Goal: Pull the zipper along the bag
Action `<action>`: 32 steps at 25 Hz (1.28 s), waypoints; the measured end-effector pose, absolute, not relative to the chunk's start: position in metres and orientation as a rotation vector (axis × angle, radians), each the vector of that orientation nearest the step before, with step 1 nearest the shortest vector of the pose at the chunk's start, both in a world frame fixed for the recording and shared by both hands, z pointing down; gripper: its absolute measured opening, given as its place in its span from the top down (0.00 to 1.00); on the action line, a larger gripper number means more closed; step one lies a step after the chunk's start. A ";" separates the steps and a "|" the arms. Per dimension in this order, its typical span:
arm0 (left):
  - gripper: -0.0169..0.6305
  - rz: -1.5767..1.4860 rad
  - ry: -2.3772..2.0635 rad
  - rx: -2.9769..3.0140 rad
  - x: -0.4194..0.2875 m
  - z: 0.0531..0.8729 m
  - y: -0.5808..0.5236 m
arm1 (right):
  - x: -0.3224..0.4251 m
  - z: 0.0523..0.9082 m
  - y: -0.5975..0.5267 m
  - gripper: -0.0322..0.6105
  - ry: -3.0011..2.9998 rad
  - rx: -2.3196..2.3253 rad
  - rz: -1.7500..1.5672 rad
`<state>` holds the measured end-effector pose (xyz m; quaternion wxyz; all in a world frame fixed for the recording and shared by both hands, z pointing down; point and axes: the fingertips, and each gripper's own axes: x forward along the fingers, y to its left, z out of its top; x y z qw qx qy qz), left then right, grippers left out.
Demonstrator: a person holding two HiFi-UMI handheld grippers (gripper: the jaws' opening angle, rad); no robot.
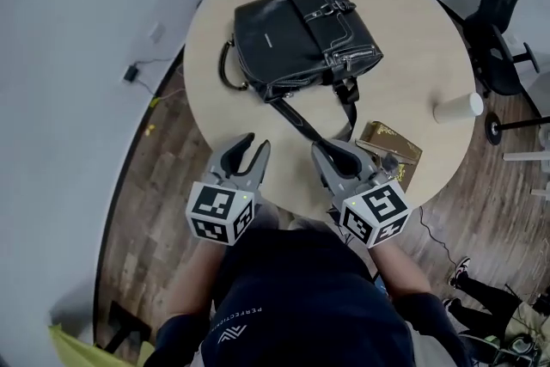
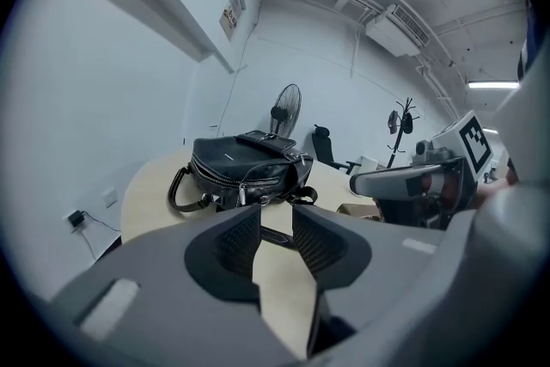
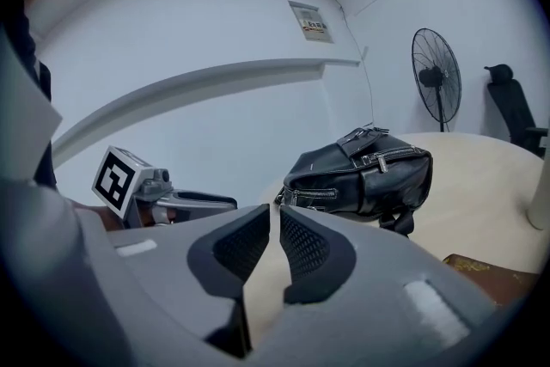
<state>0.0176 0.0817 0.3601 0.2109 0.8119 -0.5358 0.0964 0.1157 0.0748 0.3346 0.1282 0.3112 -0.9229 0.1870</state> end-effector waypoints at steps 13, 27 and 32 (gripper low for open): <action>0.79 0.386 -1.229 2.366 0.009 0.388 0.034 | 0.101 0.347 0.043 0.87 -2.558 1.177 0.579; 0.75 0.511 -1.457 2.348 0.015 0.404 -0.015 | 0.105 0.362 0.027 0.86 -2.509 1.202 0.651; 0.75 0.521 -1.523 2.271 0.015 0.410 -0.021 | 0.106 0.367 0.019 0.86 -2.538 1.134 0.676</action>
